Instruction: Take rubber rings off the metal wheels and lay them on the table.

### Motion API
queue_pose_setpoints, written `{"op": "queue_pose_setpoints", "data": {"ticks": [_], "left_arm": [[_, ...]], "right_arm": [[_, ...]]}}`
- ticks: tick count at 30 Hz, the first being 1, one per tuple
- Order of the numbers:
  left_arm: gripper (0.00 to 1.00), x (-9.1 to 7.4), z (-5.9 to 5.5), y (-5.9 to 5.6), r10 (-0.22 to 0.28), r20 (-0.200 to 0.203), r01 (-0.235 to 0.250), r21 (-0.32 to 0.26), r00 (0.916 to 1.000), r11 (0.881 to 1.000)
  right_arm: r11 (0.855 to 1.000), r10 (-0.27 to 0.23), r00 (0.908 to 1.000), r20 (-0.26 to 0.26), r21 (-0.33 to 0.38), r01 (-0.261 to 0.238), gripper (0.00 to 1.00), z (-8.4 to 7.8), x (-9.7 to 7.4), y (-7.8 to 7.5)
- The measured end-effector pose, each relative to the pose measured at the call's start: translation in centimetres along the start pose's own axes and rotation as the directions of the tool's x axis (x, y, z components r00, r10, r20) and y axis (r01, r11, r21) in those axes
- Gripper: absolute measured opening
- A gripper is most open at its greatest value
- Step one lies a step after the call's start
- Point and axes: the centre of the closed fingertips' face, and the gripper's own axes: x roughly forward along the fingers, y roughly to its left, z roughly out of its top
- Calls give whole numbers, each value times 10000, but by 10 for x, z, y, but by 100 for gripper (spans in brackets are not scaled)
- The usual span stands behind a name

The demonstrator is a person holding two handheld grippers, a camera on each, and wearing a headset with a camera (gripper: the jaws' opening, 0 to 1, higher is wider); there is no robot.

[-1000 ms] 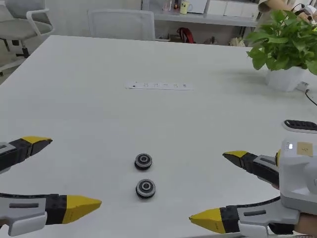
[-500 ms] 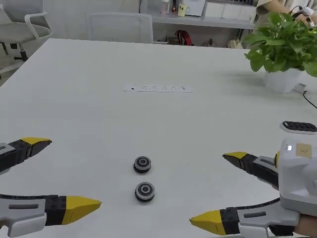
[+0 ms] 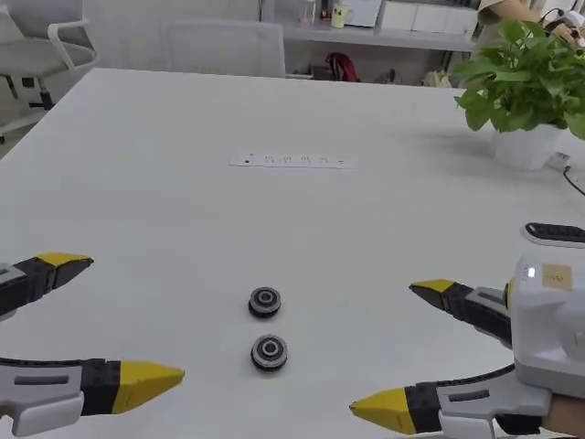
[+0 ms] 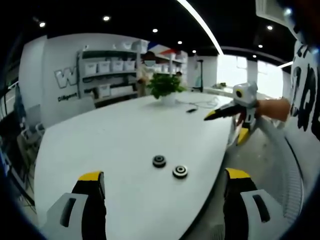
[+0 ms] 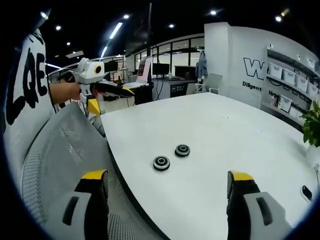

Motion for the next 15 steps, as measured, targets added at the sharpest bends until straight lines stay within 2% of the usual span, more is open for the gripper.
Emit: {"op": "queue_pose_setpoints", "data": {"ticks": [15], "left_arm": [[100,1,-3,-1,-107,-42,107,44,9999,9999]], "right_arm": [[9999,131,9998,-155,-107,-132,95,-2,2,2]]}}
